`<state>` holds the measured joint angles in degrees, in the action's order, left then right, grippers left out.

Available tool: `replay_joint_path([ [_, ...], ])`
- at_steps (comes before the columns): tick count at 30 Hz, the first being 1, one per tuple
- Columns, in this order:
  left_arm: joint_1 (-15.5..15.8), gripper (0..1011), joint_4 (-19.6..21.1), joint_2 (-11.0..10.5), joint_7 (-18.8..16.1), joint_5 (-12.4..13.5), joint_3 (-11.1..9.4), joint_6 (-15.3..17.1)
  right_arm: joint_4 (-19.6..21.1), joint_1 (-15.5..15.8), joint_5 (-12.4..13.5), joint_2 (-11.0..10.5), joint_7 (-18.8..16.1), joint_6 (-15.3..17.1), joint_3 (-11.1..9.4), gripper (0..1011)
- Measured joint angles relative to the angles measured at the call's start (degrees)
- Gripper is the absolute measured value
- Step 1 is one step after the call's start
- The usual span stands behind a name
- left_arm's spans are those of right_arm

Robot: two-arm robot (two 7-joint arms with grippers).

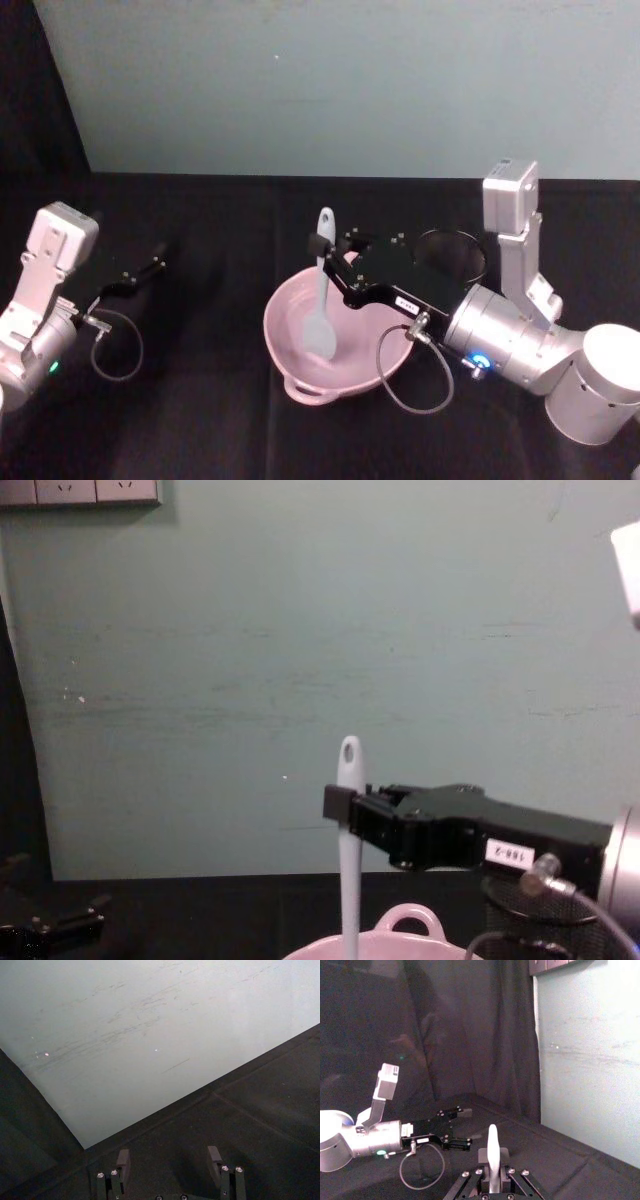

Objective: Use the one hand to pick up the spoon and stir the clear water in the bowl.

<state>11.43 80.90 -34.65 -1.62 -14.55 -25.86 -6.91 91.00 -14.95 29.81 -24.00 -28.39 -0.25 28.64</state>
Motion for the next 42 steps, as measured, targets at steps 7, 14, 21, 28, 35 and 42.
replay_joint_path([
  [7, 0.0, 1005, 0.0, 0.0, 0.0, 0.0, 0.0, 0.0, -3.94, -1.13, 0.04, 2.31, -1.26, -1.76, 0.5, 119],
  [14, 0.0, 1005, 0.0, 0.0, 0.0, 0.0, 0.0, 0.0, -7.87, -2.96, 0.36, 4.24, -0.98, -2.7, -0.55, 119],
  [21, 0.0, 1005, 0.0, 0.0, 0.0, 0.0, 0.0, 0.0, -10.16, -3.87, 0.04, 4.55, 0.53, -3.44, -2.53, 119],
  [28, 0.0, 1005, 0.0, 0.0, 0.0, 0.0, 0.0, 0.0, -10.11, -3.22, -0.72, 3.56, 1.6, -4.02, -4.55, 119],
  [35, 0.0, 1005, 0.0, 0.0, 0.0, 0.0, 0.0, 0.0, -8.71, -1.76, -1.74, 2.37, 1.85, -4.23, -5.84, 119],
  [42, 0.0, 1005, 0.0, 0.0, 0.0, 0.0, 0.0, 0.0, -5.81, -0.19, -4.1, 1.1, 1.14, -4.24, -4.85, 119],
])
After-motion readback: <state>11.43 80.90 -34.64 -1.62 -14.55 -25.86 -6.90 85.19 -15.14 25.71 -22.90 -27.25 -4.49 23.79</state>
